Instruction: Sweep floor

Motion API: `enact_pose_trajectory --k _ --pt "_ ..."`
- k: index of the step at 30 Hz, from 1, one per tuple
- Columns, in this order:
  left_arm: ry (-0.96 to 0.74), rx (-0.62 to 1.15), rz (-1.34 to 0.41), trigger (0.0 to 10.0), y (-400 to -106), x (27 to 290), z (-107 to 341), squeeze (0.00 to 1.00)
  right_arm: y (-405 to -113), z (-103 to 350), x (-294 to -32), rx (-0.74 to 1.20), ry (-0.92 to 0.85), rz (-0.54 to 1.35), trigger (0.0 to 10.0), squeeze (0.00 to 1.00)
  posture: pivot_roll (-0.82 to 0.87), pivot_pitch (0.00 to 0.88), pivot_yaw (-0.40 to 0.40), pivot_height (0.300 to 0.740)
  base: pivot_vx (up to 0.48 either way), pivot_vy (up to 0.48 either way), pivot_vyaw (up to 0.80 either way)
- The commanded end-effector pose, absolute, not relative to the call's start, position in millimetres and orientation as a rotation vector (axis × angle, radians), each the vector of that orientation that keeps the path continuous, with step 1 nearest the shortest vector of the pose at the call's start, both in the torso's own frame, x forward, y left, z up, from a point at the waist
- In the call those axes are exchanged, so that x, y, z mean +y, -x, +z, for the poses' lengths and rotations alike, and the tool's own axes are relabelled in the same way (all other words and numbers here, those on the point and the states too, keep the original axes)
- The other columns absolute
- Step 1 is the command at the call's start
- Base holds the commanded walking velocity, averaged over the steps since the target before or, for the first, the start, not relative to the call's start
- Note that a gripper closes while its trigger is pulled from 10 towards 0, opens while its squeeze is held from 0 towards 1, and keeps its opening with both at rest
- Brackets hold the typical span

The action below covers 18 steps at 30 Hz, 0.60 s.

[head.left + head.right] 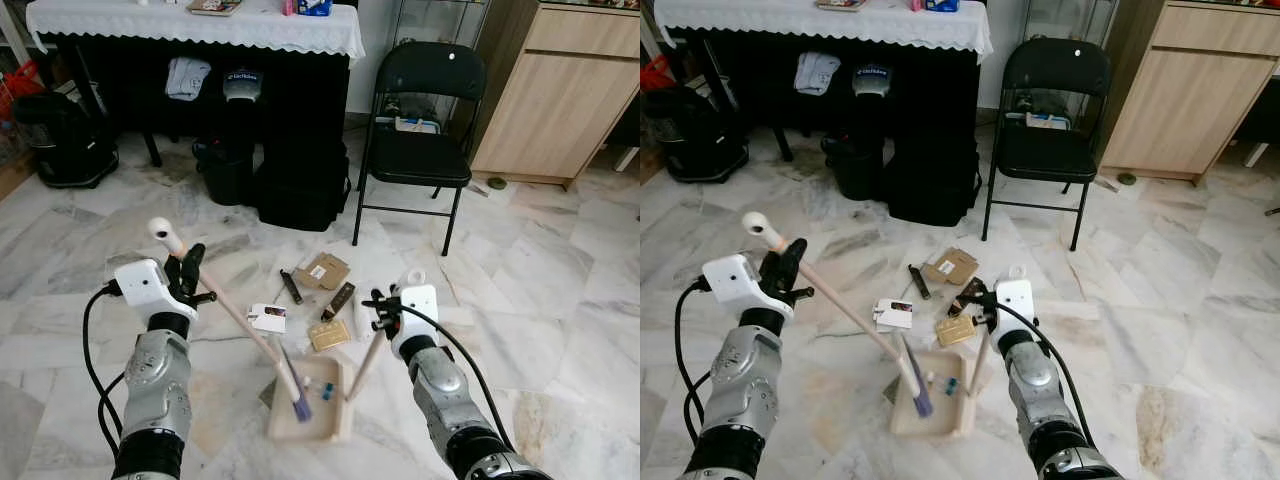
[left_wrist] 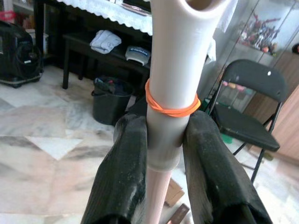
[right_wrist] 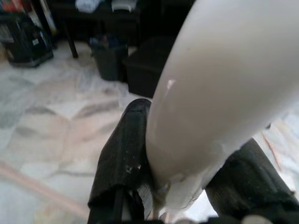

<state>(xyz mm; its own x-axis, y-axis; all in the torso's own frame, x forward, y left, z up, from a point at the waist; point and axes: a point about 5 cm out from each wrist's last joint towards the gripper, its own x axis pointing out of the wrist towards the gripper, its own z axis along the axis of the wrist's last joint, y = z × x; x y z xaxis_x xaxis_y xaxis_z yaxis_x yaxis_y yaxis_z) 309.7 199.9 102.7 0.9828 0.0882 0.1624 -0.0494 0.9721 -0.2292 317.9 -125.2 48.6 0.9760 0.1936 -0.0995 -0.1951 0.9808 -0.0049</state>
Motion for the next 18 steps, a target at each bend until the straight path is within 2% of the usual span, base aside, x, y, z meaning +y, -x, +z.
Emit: enact_pose_trajectory --k 1,10,18 --pt "0.206 -0.205 0.076 10.0 -308.3 197.2 106.4 0.0 -323.0 69.2 -126.2 -0.037 -0.019 0.185 10.0 0.0 0.01 0.0 -0.054 0.74 0.0 0.0 0.0" --pt "0.169 -0.268 0.099 10.0 -313.0 196.1 120.9 0.0 -319.6 69.3 -125.5 -0.057 -0.044 0.189 10.0 0.0 0.02 0.0 -0.05 0.74 0.0 0.0 0.0" --pt "0.164 -0.338 0.16 10.0 -316.4 205.2 139.3 0.0 -322.5 73.7 -129.3 -0.07 -0.084 0.168 10.0 0.0 0.02 0.0 -0.049 0.74 0.0 0.0 0.0"
